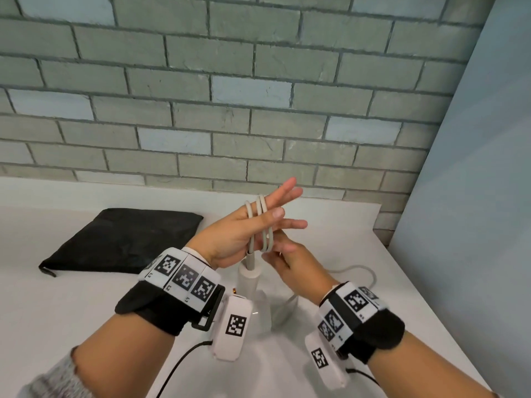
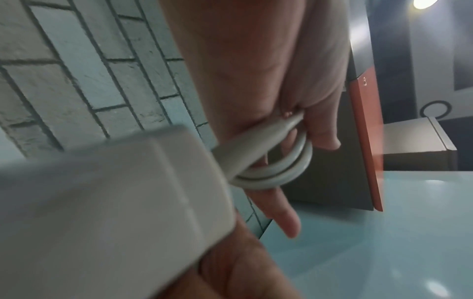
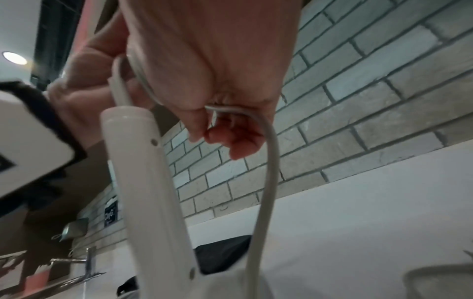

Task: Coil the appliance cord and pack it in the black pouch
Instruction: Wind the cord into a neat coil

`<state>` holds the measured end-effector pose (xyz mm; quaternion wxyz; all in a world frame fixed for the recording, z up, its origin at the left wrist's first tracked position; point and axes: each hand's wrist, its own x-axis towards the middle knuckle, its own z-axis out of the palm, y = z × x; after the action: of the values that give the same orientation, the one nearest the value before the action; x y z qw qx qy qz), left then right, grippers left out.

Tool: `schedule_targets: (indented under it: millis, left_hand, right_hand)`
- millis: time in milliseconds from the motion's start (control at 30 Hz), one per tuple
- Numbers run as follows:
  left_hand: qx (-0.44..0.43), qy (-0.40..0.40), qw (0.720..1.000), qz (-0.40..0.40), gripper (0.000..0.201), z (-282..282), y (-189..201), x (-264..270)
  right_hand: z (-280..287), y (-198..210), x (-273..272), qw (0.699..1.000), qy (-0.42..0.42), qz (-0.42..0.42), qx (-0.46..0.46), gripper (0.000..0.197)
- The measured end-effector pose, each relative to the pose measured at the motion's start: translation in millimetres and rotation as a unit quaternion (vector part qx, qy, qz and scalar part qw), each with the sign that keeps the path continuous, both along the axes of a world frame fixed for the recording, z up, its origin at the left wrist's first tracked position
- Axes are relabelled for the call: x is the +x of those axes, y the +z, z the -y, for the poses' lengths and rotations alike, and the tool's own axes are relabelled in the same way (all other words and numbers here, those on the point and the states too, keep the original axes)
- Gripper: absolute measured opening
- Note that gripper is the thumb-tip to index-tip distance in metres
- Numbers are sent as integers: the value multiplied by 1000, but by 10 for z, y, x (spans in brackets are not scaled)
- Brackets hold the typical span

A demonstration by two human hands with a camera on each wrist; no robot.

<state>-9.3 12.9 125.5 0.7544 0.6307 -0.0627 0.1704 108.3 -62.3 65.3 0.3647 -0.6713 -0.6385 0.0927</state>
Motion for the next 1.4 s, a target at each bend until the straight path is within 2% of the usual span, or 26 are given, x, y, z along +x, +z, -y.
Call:
schedule_targets:
  millis: [67,133,233,300,400,467,567,633,667,767,867,967,1000,1067,1133,1200,1267,1333,1400]
  left_hand:
    - [26,26,999,5,61,-30,3,2]
    - [52,59,997,10,57,-79,6,6]
    - [65,115,991,27,58,-182,18,-18]
    - [65,150,986,33,56,-244,18,-43]
    - [85,199,976,29,55,-303,13,-41]
    - [104,217,970,20,55,-336,12,-23]
    - [133,228,965,9,54,-400,9,3]
    - [159,231,960,4,53,-436,14,18]
    - [182,230,956,-3,53,-444,20,26]
    - [250,222,942,-28,54,-405,53,57]
    - [259,190,946,-46,52,-309,114,50]
    - [307,185,931,-67,43,-176,163,-2]
    - [330,186,922,-76,45,-120,174,-14]
    - [350,172,916,-94,74,-19,156,-13]
    - [285,119,947,-91,93,45,88,15]
    - [184,45,980,-60,91,60,31,33]
    - [134,7,990,-52,89,53,8,34]
    - [120,2,991,-60,74,71,15,23]
    - [100,3,992,-72,57,72,19,12]
  right_hand:
    - [17,-12,-56,1000,-11,-29,2,34]
    - [59,-81,-75,995,-21,-98,14,30]
    - [154,-217,-89,961,-23,-275,10,22]
    - [199,-312,-92,949,-9,-316,7,20]
    - [249,-344,-54,961,-8,-278,-1,24]
    - [257,-307,27,975,-21,-221,-5,25]
    - [295,-186,146,998,-13,-17,-52,36]
    - [353,-21,144,983,0,142,-114,43]
    - [382,86,123,974,-1,192,-124,42]
    - [475,493,-6,962,15,267,-50,29]
    - [515,828,-76,964,51,255,60,25]
    - [495,1049,-46,965,47,234,112,21]
    - [482,1107,-36,963,43,232,128,21]
    - [427,1186,-6,960,30,228,161,27]
    - [341,1213,51,960,6,213,179,36]
    - [257,1206,145,972,-7,157,174,37]
    - [190,1158,243,983,5,90,158,26]
    - [156,1080,299,989,27,51,135,21]
    - [143,986,320,994,42,-30,99,24]
